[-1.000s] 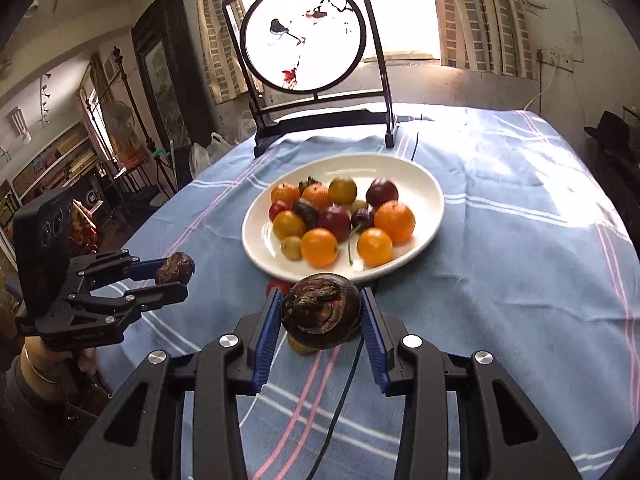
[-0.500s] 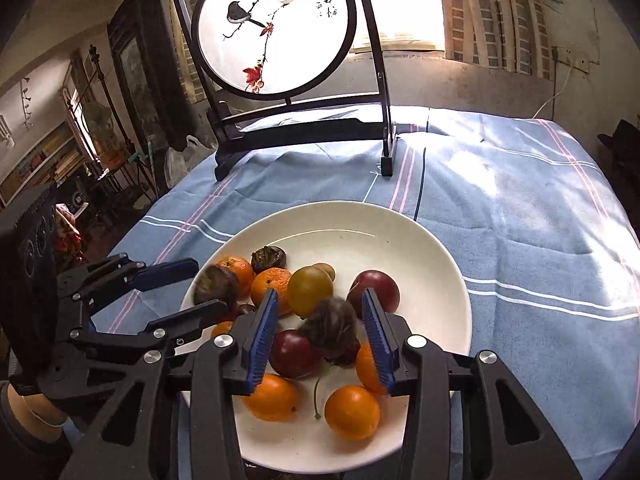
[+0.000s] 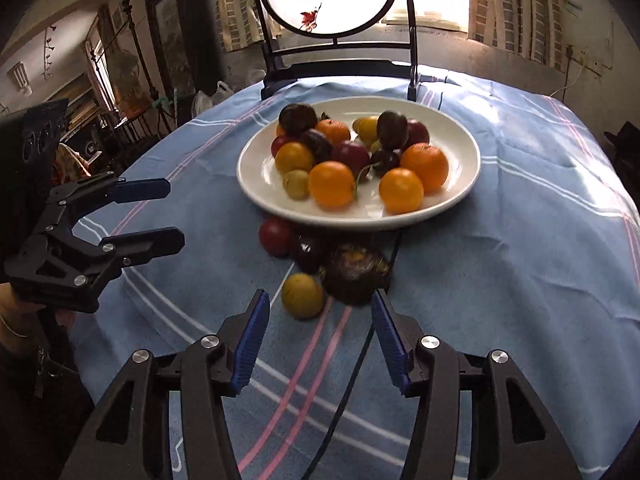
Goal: Organize fruits
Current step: 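Grasp a red tomato with the left gripper while the right gripper grasps a yellow fruit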
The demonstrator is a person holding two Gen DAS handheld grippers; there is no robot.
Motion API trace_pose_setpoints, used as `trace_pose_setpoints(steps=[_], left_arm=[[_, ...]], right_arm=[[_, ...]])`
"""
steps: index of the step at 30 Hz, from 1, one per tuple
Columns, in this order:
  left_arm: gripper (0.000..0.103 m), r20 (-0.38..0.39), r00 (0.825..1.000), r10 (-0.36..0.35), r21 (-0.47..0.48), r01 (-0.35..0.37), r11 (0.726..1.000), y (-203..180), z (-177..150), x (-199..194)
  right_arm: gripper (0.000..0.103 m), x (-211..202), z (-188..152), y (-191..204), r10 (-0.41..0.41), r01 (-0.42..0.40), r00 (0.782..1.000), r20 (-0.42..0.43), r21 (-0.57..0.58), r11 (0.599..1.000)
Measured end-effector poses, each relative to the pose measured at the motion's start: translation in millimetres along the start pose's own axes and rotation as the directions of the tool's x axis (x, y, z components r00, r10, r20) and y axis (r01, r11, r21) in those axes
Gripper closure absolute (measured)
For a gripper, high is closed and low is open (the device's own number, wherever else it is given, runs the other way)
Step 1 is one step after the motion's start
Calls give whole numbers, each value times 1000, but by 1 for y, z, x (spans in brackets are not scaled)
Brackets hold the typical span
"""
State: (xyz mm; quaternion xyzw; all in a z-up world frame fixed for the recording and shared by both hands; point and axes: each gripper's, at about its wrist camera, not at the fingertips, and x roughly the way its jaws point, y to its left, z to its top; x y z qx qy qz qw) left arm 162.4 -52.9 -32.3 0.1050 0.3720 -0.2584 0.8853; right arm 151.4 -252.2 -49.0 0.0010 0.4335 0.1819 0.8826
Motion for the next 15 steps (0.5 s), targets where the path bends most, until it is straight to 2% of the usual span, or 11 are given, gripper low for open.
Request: trace_pose_setpoints(steps=[3, 6, 9, 12, 15], left_arm=[[25, -3, 1000, 8, -18, -8, 1000, 2, -11, -6], [24, 4, 1000, 22, -25, -22, 999, 4, -17, -12], [23, 4, 999, 37, -12, -37, 999, 3, -22, -13], [23, 2, 999, 38, -7, -38, 999, 1, -23, -11], [23, 5, 998, 59, 8, -59, 998, -3, -23, -7]], right_arm=[[50, 8, -1, 3, 36, -35, 999, -8, 42, 998], [58, 16, 2, 4, 53, -51, 998, -27, 75, 996], [61, 21, 4, 10, 41, -38, 998, -38, 68, 997], [73, 25, 6, 10, 20, -17, 999, -50, 62, 998], [76, 22, 3, -4, 82, -77, 996, -32, 134, 988]])
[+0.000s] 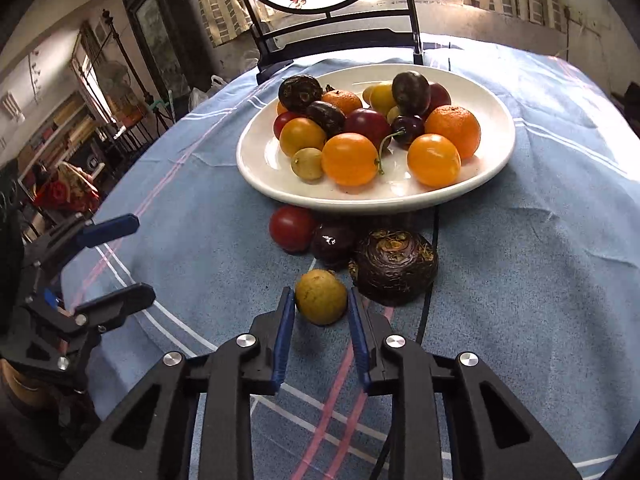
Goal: Organize fruits
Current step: 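Grasp a red tomato with the left gripper while the right gripper grasps a yellow fruit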
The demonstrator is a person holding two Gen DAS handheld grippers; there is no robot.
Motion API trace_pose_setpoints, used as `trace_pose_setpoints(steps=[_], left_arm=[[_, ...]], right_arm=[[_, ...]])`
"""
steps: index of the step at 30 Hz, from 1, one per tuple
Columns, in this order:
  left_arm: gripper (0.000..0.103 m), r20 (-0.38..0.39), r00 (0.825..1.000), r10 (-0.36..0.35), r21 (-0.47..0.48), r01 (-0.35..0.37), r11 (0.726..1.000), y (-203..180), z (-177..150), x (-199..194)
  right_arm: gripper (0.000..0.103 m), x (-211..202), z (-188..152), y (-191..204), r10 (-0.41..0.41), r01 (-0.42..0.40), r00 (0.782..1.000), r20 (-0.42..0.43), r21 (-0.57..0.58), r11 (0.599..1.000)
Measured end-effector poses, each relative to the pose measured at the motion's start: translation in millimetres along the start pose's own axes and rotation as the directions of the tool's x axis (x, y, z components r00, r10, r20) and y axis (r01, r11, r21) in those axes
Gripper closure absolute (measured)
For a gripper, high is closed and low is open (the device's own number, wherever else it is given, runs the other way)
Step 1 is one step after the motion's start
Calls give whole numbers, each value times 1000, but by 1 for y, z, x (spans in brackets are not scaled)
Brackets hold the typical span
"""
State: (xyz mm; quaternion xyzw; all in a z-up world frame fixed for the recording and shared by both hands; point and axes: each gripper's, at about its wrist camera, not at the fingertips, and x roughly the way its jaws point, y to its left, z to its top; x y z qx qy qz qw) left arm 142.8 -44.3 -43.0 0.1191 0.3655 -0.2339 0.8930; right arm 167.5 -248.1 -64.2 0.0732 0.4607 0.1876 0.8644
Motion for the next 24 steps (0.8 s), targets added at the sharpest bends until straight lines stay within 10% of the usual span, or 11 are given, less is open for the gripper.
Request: trace_pose_setpoints(steps=[7, 12, 24], left_arm=[[25, -67, 997, -32, 89, 38, 995, -27, 18, 29], [56, -124, 992, -19, 157, 38, 987, -42, 37, 64], [71, -143, 988, -57, 169, 81, 982, -51, 53, 85]], right_arm=[[76, -47, -24, -10, 27, -31, 992, 120, 30, 999], [76, -69, -41, -26, 36, -48, 987, 156, 73, 996], [76, -71, -52, -36, 70, -84, 986, 154, 87, 993]])
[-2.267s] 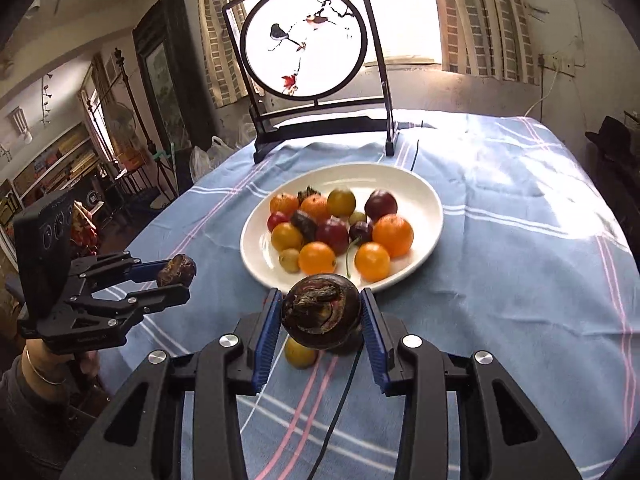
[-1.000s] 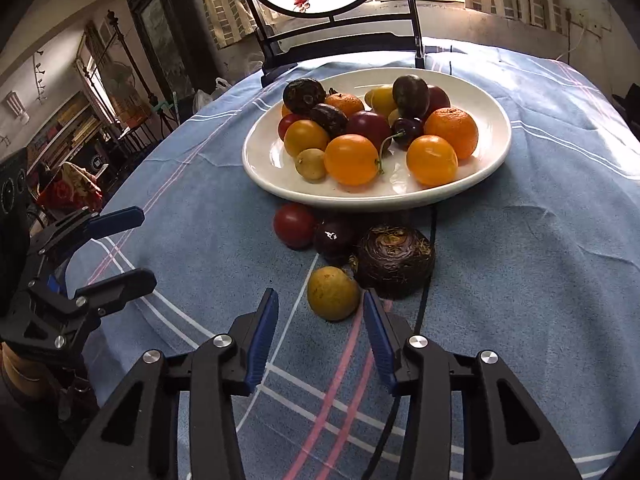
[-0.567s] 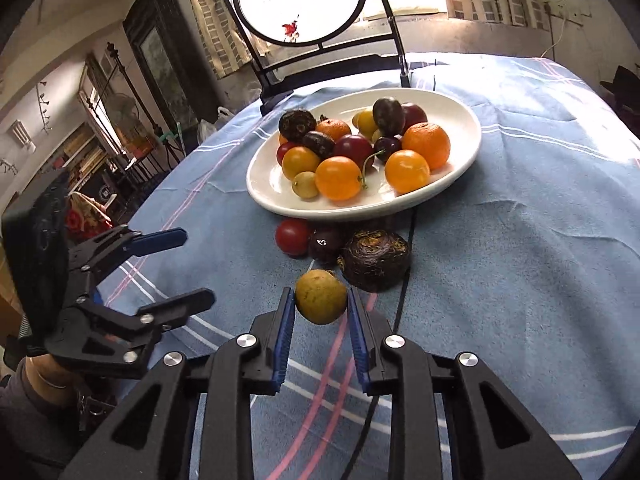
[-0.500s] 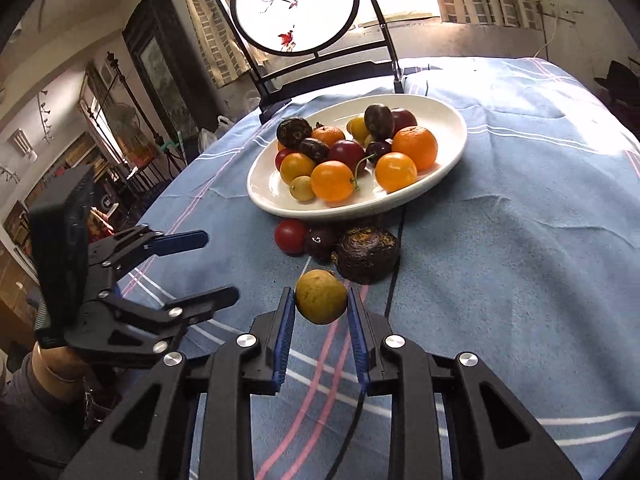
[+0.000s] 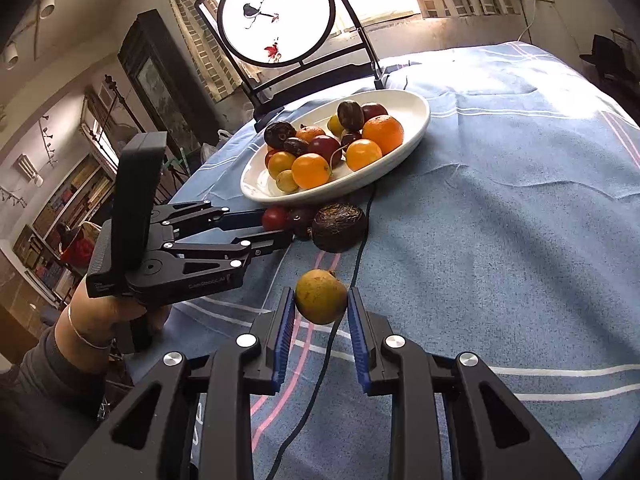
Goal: Organize fruits
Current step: 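Grasp a red tomato with the left gripper while the right gripper grasps a yellow fruit, then place the tomato and the yellow fruit on the plate, opening both grippers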
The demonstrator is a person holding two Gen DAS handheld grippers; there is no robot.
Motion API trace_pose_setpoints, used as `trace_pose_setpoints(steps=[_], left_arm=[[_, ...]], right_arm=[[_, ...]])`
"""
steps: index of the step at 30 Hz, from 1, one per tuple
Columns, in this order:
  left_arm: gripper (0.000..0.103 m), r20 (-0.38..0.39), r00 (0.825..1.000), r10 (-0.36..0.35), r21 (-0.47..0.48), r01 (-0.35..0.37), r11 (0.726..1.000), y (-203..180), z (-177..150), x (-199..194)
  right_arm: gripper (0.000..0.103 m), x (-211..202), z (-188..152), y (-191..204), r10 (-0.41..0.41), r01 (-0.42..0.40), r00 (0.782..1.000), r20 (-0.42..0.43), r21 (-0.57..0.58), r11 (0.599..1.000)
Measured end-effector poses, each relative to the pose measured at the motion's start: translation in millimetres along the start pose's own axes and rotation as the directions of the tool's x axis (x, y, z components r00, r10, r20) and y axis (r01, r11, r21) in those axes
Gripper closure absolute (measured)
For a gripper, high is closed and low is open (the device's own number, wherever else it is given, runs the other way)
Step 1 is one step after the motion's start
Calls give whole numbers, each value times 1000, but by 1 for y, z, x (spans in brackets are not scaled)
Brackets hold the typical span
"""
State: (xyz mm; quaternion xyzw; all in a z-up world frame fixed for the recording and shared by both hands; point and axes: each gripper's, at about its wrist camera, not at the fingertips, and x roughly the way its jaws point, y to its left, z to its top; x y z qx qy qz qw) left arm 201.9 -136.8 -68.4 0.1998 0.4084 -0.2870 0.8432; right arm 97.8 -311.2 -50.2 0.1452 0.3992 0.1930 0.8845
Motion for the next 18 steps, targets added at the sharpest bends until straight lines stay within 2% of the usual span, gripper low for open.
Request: trace_pose_setpoints(steps=[6, 12, 15, 18], left_arm=[[72, 26, 999, -33, -10, 33, 999, 2, -5, -9], [72, 80, 996, -38, -42, 41, 998, 5, -25, -38], [72, 131, 991, -38, -69, 47, 996, 13, -29, -60], [72, 170, 984, -52, -92, 68, 993, 26, -17, -75]], right_arm=[[76, -3, -1, 5, 4, -4, 1000, 0, -12, 1000], [76, -12, 4, 12, 3, -3, 1000, 20, -34, 999], [76, -10, 17, 14, -7, 8, 1000, 25, -51, 999], [76, -8, 44, 19, -5, 9, 999, 42, -80, 997]])
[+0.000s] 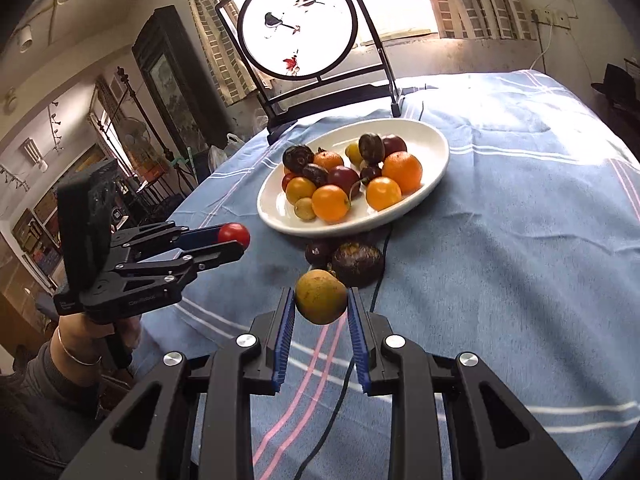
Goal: Organize fruits
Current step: 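Place the tomato and the yellow fruit on the plate, opening both grippers, then grasp a dark plum with the left gripper while the right gripper grasps a brown fruit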
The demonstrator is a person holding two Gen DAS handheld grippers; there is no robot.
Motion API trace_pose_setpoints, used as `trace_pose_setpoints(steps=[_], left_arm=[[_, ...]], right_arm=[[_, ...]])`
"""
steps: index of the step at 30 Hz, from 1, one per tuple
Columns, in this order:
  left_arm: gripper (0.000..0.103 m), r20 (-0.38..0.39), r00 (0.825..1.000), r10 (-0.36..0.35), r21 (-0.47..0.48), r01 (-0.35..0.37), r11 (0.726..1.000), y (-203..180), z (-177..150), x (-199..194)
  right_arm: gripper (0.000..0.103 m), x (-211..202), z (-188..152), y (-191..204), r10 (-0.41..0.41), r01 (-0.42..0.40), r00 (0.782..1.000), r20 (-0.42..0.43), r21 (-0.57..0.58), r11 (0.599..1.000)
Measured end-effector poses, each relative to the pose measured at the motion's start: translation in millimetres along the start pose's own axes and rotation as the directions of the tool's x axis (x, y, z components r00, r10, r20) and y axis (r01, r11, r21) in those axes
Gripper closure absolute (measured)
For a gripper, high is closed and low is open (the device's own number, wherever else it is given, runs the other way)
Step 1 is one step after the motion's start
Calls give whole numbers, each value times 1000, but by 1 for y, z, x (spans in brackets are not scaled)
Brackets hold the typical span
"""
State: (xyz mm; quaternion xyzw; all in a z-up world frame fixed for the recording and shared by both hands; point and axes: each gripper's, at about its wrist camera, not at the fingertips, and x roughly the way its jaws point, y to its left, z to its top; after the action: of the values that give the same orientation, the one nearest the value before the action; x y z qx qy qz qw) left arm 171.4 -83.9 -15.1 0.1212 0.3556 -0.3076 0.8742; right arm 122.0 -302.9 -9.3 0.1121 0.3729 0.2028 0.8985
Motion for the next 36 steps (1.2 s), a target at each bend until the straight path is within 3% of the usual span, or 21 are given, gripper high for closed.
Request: trace_pose_setpoints(steps=[7, 12, 13, 14, 15, 17, 22, 29, 36], left_arm=[[72, 30, 999, 30, -4, -30, 1000, 14, 51, 21], [71, -27, 999, 26, -37, -27, 999, 33, 68, 66], [69, -21, 999, 41, -42, -42, 998, 36, 69, 70], [56, -10, 999, 49, -50, -50, 998, 39, 69, 71], [42, 6, 998, 57, -60, -57, 997, 41, 68, 68], [32, 50, 996, 70, -74, -66, 995, 44, 65, 55], [31, 36, 998, 51, -50, -49, 998, 34, 39, 27], [27, -39, 999, 29, -24, -30, 999, 11, -18, 12], [27, -71, 997, 43, 7, -43, 999, -4, -30, 18]], right_arm=[[76, 38, 80, -4, -2, 2, 1000, 8, -11, 1000], [75, 86, 110, -16, -29, 29, 999, -24, 6, 1000], [75, 92, 113, -18, -48, 48, 999, -22, 3, 999], [73, 96, 115, -18, -71, 71, 997, -22, 0, 997], [70, 97, 115, -18, -78, 78, 997, -20, -3, 997], [60, 92, 111, -15, -86, 86, 996, 4, -12, 996], [60, 63, 83, -3, -132, 132, 991, 14, -68, 989], [55, 63, 17, 5, -225, 200, 969, -101, -212, 957], [54, 93, 14, 0, -219, 186, 959, -177, -187, 965]])
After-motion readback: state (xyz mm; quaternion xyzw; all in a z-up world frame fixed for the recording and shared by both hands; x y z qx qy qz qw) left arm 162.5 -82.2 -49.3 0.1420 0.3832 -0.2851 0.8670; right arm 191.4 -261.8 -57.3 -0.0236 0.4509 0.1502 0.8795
